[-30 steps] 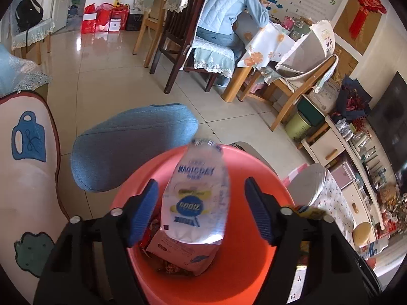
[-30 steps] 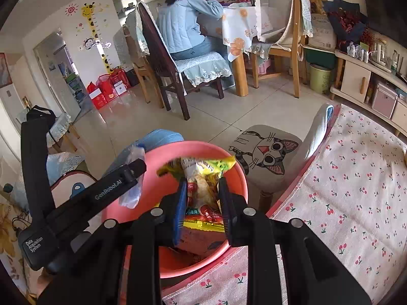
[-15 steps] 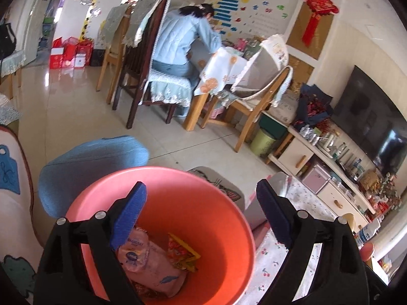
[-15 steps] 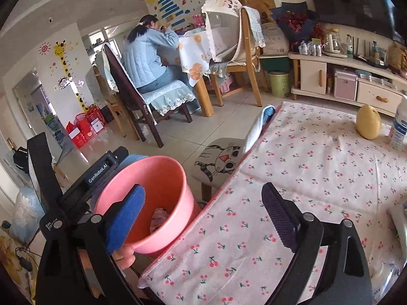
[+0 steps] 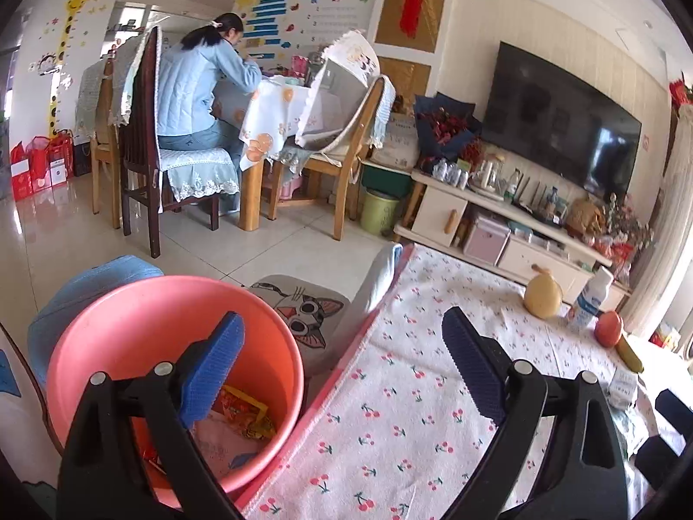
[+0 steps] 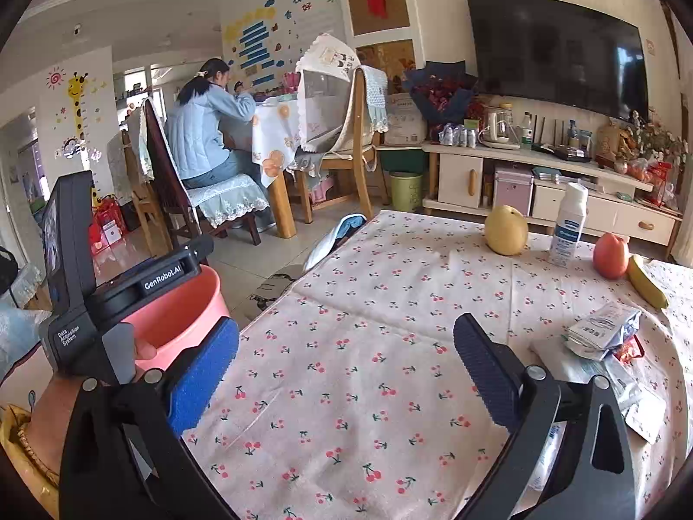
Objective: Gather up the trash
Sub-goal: 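Withdraw both open tools from the bucket back over the table, then grasp the white milk bottle with the left tool while the right tool grasps the foil packet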
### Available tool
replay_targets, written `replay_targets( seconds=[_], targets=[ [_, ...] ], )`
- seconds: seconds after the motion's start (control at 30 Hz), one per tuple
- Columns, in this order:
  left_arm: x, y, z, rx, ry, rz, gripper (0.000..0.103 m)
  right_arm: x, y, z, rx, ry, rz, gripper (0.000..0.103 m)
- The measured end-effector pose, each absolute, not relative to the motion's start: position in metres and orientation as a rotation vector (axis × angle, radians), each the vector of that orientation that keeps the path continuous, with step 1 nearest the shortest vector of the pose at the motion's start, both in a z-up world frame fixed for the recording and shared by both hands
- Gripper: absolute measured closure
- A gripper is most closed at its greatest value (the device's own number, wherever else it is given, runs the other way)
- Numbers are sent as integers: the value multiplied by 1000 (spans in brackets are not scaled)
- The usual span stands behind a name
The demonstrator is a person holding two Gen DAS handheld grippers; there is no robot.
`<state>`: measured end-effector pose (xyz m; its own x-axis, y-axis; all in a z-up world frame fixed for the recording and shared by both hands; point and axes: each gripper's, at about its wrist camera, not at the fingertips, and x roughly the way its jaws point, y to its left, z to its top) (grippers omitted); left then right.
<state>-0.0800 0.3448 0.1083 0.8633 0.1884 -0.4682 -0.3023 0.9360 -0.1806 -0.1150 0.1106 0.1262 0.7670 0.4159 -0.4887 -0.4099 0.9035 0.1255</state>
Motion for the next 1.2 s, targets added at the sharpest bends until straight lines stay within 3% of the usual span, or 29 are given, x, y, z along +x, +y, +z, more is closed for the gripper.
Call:
replay_targets(
  seconds=[0.57, 1.2],
  targets=[
    [-99, 220, 97, -3, 539, 14, 10, -123, 0, 124, 73, 543, 341, 5],
    [-124, 120, 74, -138, 708, -234, 10, -122, -126, 127, 176, 536, 191, 5]
  ],
)
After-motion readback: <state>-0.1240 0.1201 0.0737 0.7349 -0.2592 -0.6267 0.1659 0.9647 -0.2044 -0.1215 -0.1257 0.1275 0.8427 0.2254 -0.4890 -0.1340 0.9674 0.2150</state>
